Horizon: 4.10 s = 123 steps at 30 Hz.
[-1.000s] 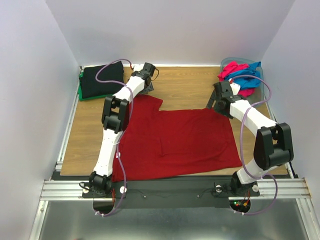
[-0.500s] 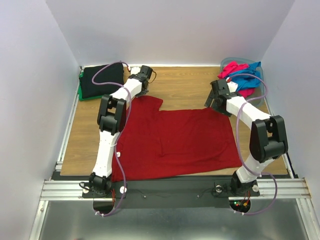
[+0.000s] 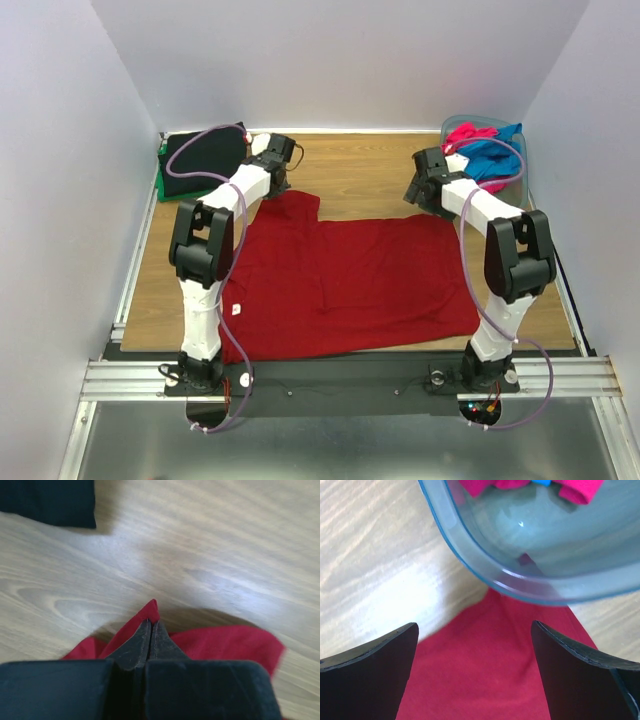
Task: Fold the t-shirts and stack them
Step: Fold the tshirt
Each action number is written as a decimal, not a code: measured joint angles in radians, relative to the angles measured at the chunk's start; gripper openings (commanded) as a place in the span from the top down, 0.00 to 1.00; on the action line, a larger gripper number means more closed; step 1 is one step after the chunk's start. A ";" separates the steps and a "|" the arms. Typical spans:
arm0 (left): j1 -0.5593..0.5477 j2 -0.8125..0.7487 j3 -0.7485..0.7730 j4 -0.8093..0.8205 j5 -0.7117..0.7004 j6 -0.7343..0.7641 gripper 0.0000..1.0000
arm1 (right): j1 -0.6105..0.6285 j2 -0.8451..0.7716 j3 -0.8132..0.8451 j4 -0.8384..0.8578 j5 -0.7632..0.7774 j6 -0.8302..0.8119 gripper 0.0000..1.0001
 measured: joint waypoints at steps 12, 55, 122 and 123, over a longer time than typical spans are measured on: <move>-0.001 -0.185 -0.164 0.148 0.054 0.026 1.00 | 0.000 0.133 0.031 0.002 0.059 0.029 0.33; -0.229 -1.352 -1.102 0.126 0.111 -0.248 1.00 | 0.057 -0.391 -0.412 0.006 0.008 0.064 1.00; -0.491 -1.034 -1.131 0.145 0.358 -0.452 0.02 | 0.060 -0.530 -0.683 0.073 -0.207 0.095 0.00; -0.516 -1.042 -1.131 0.148 0.360 -0.459 0.02 | 0.060 -0.534 -0.684 0.073 -0.206 0.096 0.00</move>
